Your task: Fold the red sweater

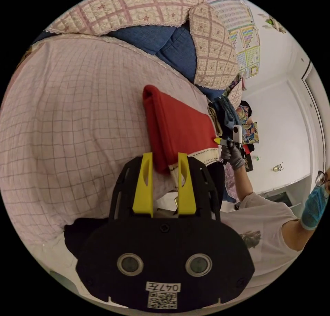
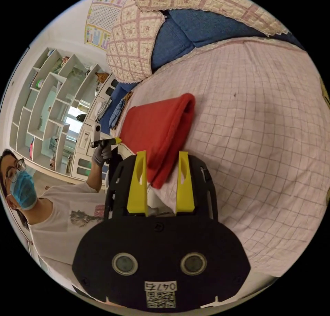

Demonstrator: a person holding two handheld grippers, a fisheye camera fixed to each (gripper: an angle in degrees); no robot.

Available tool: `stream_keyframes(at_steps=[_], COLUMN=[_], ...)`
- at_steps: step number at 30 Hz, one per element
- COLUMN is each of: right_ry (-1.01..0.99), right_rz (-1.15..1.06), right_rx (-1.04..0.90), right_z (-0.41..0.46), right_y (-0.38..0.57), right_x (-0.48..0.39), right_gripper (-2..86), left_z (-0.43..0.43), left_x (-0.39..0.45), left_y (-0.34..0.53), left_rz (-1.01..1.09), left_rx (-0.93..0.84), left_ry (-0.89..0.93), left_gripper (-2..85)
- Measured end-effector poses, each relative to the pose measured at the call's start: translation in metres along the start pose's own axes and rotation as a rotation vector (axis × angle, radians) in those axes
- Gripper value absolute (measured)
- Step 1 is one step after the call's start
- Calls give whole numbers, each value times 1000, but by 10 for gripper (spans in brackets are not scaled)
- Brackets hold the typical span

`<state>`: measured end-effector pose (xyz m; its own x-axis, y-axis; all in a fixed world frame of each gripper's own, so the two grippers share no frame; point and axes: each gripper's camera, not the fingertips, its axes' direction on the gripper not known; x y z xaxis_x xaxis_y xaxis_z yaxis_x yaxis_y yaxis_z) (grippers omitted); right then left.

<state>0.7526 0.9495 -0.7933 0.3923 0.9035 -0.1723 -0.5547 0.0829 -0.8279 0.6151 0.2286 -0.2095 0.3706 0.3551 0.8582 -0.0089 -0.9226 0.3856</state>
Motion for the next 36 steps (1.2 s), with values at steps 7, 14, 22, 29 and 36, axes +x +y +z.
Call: stream_keyframes(at_steps=[7, 14, 22, 29, 36], right_ry=[41, 267, 466, 646, 665], right_rz=[-19, -234, -114, 77, 608], right_rx=[5, 147, 567, 1111, 1378], right_z=[-2, -32, -126, -222, -231], right_y=[23, 88, 217, 274, 291], right_x=[-13, -92, -128, -111, 7], right_gripper=[27, 17, 16, 16, 51], left_z=[-7, -43, -12, 69, 192], left_x=[31, 133, 328, 574, 660], left_y=[5, 17, -71, -235, -263], left_rz=[33, 238, 652, 879, 723], left_rx=[53, 186, 205, 253, 157], left_ry=[39, 18, 92, 270, 164], left_gripper=[67, 55, 53, 65, 150])
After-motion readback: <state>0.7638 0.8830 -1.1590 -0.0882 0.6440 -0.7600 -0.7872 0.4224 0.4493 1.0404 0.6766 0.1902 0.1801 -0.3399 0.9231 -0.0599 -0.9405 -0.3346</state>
